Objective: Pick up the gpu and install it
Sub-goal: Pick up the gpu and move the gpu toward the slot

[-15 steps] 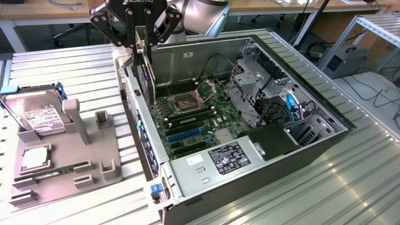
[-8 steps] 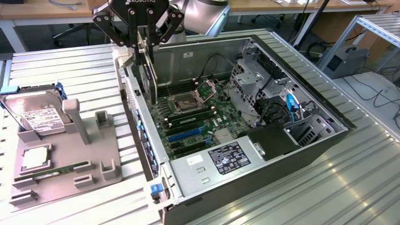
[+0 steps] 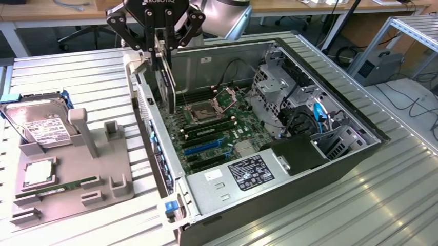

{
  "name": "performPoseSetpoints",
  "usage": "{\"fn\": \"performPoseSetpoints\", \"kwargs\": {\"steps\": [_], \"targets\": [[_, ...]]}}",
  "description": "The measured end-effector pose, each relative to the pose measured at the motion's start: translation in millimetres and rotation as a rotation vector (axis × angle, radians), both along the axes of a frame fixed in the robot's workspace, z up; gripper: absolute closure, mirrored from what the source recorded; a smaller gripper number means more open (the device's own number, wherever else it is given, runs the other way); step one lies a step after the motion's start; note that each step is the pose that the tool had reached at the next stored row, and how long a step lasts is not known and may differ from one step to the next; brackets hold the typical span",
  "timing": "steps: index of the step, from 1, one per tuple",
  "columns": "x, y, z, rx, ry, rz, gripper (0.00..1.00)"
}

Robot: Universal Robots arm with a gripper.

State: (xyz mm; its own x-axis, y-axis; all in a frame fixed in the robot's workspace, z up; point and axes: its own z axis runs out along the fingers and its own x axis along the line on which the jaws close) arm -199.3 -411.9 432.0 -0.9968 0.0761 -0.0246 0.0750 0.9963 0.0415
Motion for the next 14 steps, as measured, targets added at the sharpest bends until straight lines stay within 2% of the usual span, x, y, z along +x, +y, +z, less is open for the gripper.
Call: {"fn": "performPoseSetpoints", "kwargs": {"steps": [14], "targets": [[8.4, 0.0, -0.1, 0.0001, 0.0000, 0.000, 0.73]]}}
